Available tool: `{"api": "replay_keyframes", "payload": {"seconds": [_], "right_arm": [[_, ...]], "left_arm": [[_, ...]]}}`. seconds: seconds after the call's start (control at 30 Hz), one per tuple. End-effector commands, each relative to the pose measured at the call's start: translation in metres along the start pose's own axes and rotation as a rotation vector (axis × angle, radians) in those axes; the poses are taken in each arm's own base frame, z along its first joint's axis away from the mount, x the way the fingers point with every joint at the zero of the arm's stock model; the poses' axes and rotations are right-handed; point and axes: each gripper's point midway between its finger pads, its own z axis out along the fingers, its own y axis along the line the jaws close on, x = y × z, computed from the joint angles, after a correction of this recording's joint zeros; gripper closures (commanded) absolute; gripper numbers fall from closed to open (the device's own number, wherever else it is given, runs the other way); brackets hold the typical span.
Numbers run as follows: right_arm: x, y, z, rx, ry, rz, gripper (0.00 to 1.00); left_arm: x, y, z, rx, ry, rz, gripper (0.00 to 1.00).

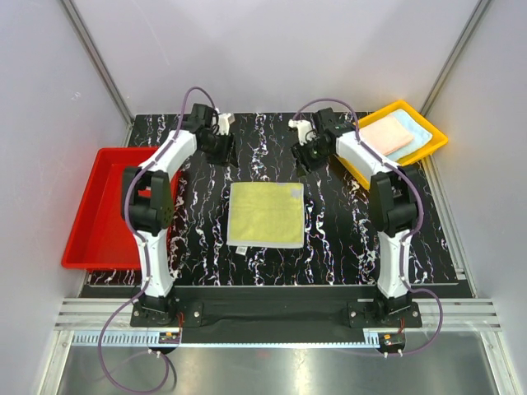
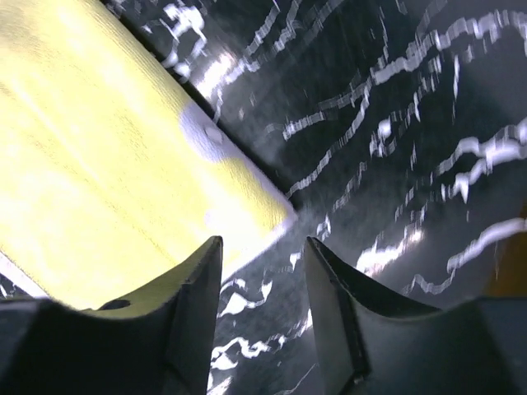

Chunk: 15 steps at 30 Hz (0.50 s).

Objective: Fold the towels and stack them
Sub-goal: Fold the towel

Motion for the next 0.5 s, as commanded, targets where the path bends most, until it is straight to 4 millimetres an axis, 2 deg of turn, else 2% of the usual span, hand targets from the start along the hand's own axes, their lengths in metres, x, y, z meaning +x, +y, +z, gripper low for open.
{"api": "replay_keyframes", "payload": {"seconds": [0.0, 0.03, 0.07, 0.17, 0.4, 0.47], "right_arm": [[0.013, 0.009, 0.006, -0.128, 0.092, -0.090, 0.48], [0.016, 0.009, 0.014, -0.167, 0.103, -0.092, 0.47], [0.008, 0.008, 0.013, -0.178, 0.086, -0.102, 0.45], [0.007, 0.006, 0.020, -0.229, 0.077, -0.110, 0.42], [0.025, -0.004, 0.035, -0.293, 0.131, -0.115, 0.42], [0.030, -0.010, 0.041, -0.292, 0.148, -0.101, 0.46]], "left_arm": [[0.011, 0.002, 0.005, 0.085, 0.070, 0.124, 0.50], [0.011, 0.004, 0.006, 0.091, 0.070, 0.131, 0.50], [0.012, 0.006, 0.009, 0.096, 0.075, 0.136, 0.50], [0.014, 0.012, 0.012, 0.105, 0.086, 0.140, 0.50], [0.028, 0.024, 0.032, 0.103, 0.133, 0.157, 0.50], [0.030, 0.030, 0.038, 0.087, 0.133, 0.159, 0.51]]}}
